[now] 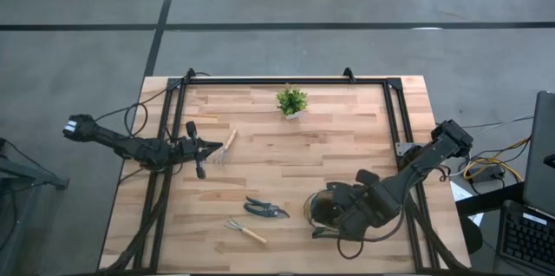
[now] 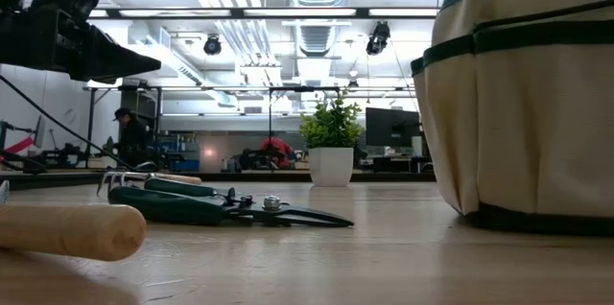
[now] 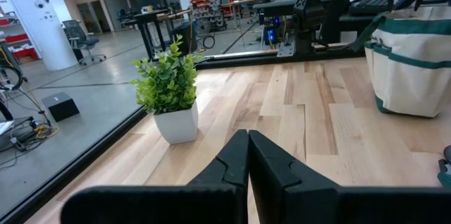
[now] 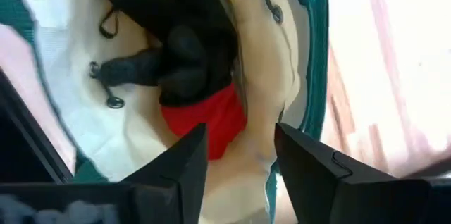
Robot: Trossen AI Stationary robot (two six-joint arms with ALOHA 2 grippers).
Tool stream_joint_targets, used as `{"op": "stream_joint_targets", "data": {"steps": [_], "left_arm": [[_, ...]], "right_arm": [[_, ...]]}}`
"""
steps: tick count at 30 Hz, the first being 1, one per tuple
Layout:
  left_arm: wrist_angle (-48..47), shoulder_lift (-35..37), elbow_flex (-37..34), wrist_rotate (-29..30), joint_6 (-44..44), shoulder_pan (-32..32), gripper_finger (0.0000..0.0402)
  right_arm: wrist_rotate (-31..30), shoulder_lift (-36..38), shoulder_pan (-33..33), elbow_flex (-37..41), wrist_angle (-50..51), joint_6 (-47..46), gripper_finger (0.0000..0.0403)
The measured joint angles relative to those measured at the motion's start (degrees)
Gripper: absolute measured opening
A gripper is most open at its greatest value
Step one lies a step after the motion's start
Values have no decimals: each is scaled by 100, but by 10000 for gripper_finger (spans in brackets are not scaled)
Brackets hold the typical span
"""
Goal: Pick & Place Garden tools in Gardening bag
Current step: Move the gardening bag to the middle of the table
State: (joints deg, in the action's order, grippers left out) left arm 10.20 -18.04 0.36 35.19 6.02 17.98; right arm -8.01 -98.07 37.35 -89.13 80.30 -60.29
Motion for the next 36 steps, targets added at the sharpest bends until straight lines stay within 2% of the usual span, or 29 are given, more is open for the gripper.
{"op": "stream_joint_targets", "data": {"steps": [8, 22, 27, 36], "left_arm": [[-2, 2, 0, 1, 0, 0, 12], [-2, 0, 0, -1, 0, 2, 12], [-2, 0, 0, 0, 0, 2, 12], [-2, 0, 0, 1, 0, 0, 12]], "right_arm": [[-1158, 10, -5, -33, 17, 745, 180], [-1253, -19, -250, 454, 2, 1085, 174], [-1165, -25, -329, 657, -291, 1321, 136], [-1163, -25, -708, 799, -960, 2154, 17]]}}
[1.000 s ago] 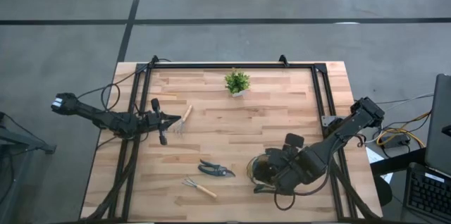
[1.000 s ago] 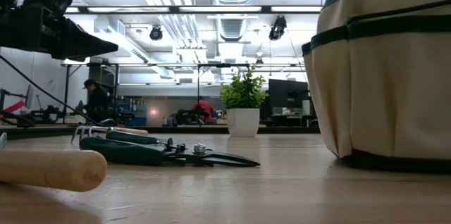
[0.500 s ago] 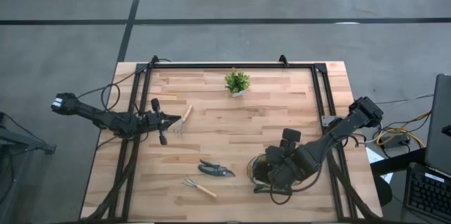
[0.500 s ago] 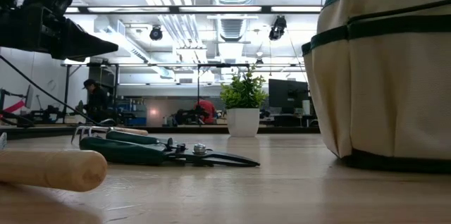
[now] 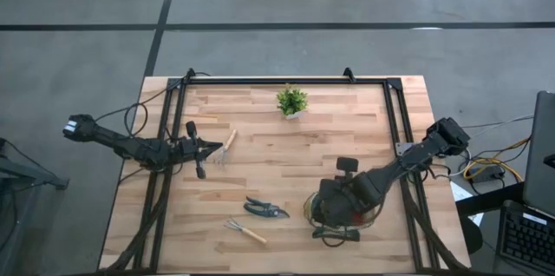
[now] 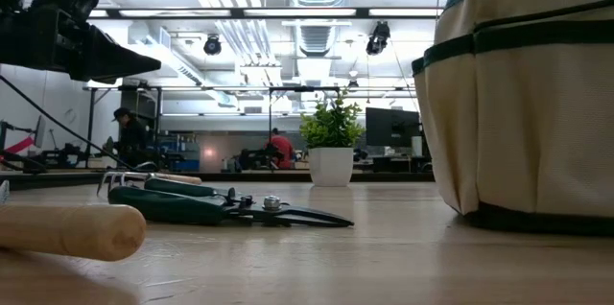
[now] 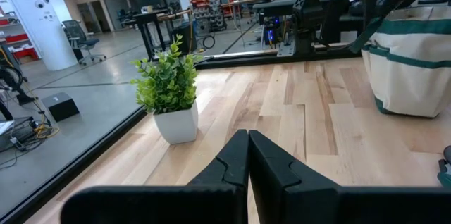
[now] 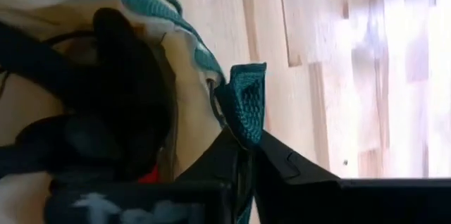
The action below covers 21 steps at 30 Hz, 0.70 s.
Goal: Pick & Place Garden tools in Gardening bag
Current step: Move the gardening bag to the middle of the table
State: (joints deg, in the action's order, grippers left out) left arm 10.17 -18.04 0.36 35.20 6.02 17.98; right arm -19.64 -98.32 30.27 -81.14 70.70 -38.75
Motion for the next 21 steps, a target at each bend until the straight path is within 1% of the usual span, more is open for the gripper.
{"op": "stream_joint_targets", "data": {"steps": [7, 18, 21], "left_arm": [[2, 2, 0, 0, -1, 2, 12], [0, 2, 0, -2, 0, 0, 12], [0, 2, 0, 0, 0, 0, 12]], "right_arm": [[-2, 0, -413, 207, -430, 524, 9], [-138, 4, -1115, 192, -773, 1207, 8], [-138, 4, -1293, 192, -1120, 1525, 8]]}}
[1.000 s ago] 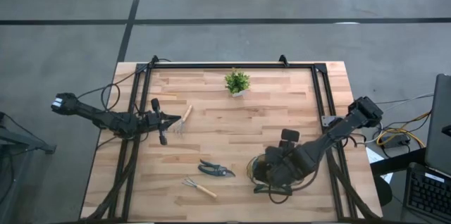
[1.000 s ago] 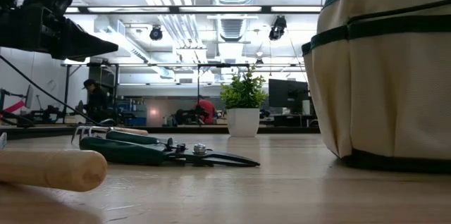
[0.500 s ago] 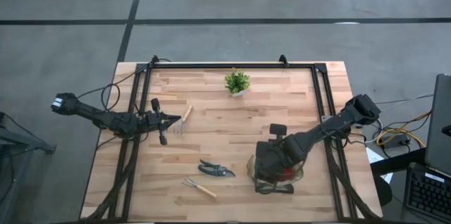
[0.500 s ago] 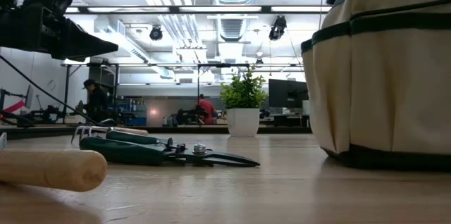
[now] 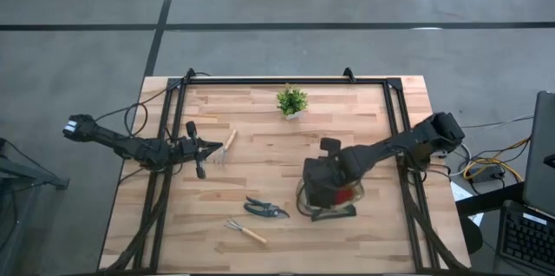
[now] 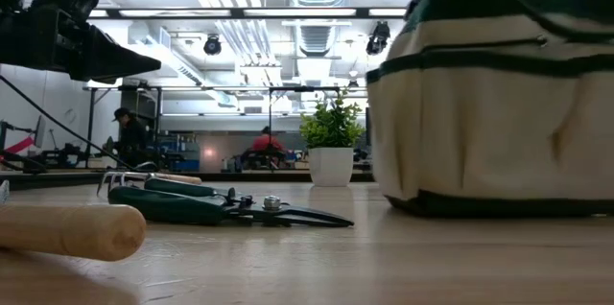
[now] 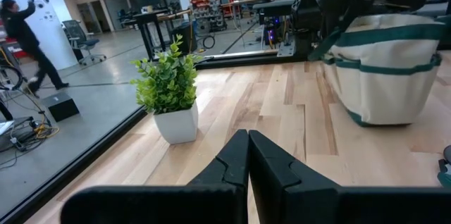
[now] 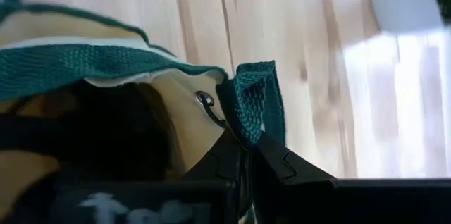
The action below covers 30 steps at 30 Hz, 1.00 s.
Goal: Pick & Place Garden tools in Gardening bag
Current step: Move the gardening bag to the middle of the table
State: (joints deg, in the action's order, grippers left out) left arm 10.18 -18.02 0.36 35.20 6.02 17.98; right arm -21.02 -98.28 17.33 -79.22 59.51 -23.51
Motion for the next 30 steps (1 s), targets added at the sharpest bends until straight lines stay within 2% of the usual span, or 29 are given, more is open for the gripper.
{"op": "stream_joint_targets", "data": {"steps": [7, 17, 30], "left_arm": [[1, 0, 0, 0, 0, 0, 12], [1, -1, 0, -1, 0, 1, 12], [2, 0, 0, 0, 0, 2, 12]], "right_arm": [[69, 0, -479, 0, -813, 702, 8], [182, 2, -1149, -2, -985, 815, 8], [177, 113, -1194, -2, -1096, 1046, 8]]}}
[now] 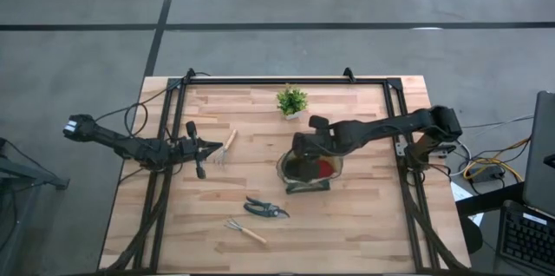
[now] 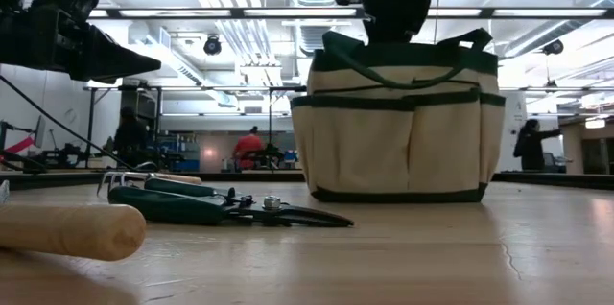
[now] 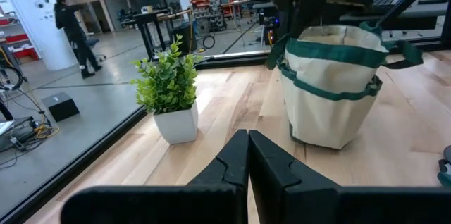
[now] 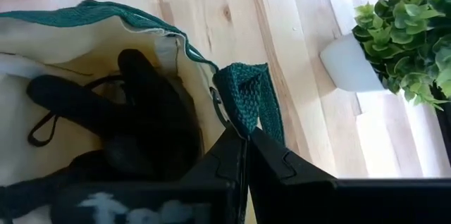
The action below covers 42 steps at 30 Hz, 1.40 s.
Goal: Pick & Place Garden tools in Gardening bag
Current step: Move the gardening bag to the middle of the table
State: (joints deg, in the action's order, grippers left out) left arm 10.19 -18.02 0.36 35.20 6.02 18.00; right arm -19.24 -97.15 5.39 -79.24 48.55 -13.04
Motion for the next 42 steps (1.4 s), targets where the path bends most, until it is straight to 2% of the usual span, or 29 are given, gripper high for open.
{"op": "stream_joint_targets", "data": {"steps": [7, 11, 19, 28, 37, 42], "left_arm": [[-2, -1, 0, -1, -1, 0, 12], [-2, 0, 0, 0, 0, -2, 12], [0, 0, 0, 0, 0, 0, 12], [-2, -1, 0, 0, 0, -1, 12], [0, -2, 0, 0, 0, -2, 12], [-2, -2, 0, 0, 0, -2, 12]], "right_arm": [[136, 214, -4, -2, 4, 42, 15], [241, 219, -3, 1, -1, 24, 43], [-29, 258, 18, -64, 69, 137, 96], [-69, 615, 830, -56, 8, 404, 129], [-1282, 84, 2091, 116, -367, 1122, 114], [-1790, -237, 2533, 157, -517, 1089, 99]]}}
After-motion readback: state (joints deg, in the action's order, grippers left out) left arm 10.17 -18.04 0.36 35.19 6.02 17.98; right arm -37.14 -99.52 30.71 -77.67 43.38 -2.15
